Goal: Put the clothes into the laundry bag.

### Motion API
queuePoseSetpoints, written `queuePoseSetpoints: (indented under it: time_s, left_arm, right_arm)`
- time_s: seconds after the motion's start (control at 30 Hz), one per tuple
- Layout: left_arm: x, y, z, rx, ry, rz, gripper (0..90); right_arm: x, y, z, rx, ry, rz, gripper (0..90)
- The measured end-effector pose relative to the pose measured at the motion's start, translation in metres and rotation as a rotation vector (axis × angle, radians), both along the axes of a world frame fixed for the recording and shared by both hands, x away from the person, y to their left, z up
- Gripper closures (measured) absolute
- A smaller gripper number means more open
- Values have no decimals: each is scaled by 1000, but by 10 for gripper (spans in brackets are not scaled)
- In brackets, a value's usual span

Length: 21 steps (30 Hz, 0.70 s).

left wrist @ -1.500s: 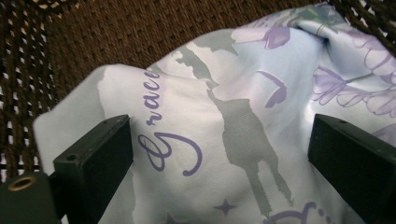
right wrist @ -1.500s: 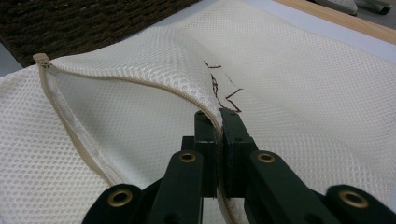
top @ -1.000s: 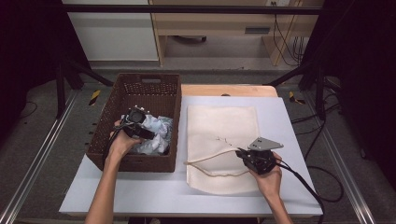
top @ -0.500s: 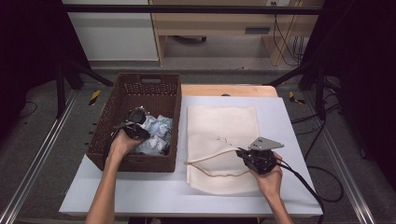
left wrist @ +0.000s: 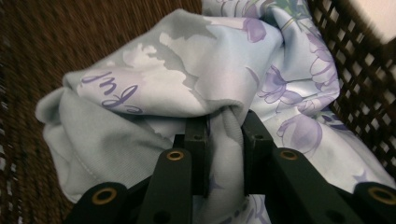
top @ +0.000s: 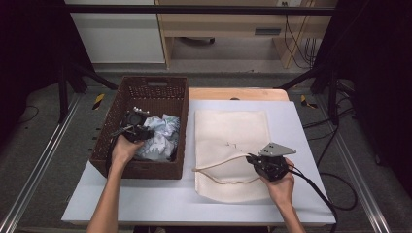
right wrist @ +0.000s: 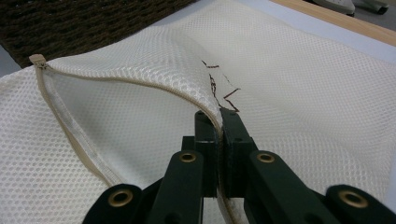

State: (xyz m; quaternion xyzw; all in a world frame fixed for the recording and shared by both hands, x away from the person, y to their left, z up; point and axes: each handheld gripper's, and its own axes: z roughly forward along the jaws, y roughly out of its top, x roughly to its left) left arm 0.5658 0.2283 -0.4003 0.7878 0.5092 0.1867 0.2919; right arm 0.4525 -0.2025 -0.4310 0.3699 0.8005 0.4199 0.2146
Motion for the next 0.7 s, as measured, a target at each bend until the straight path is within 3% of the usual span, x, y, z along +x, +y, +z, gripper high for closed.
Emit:
queuePoseSetpoints:
  time_s: [0.17, 0.5, 0.7]
  left_arm:
    - [-10, 7, 11, -68, -145, 20, 758]
    - [-25, 21, 30, -176, -355, 77, 757]
    - [-35, 25, 49, -207, -454, 105, 757]
  right_arm:
    - [0, 0, 0, -2, -2, 0, 870]
    - [0, 0, 1, 3, -3, -1, 870]
    - [0, 0, 1, 6, -6, -1, 870]
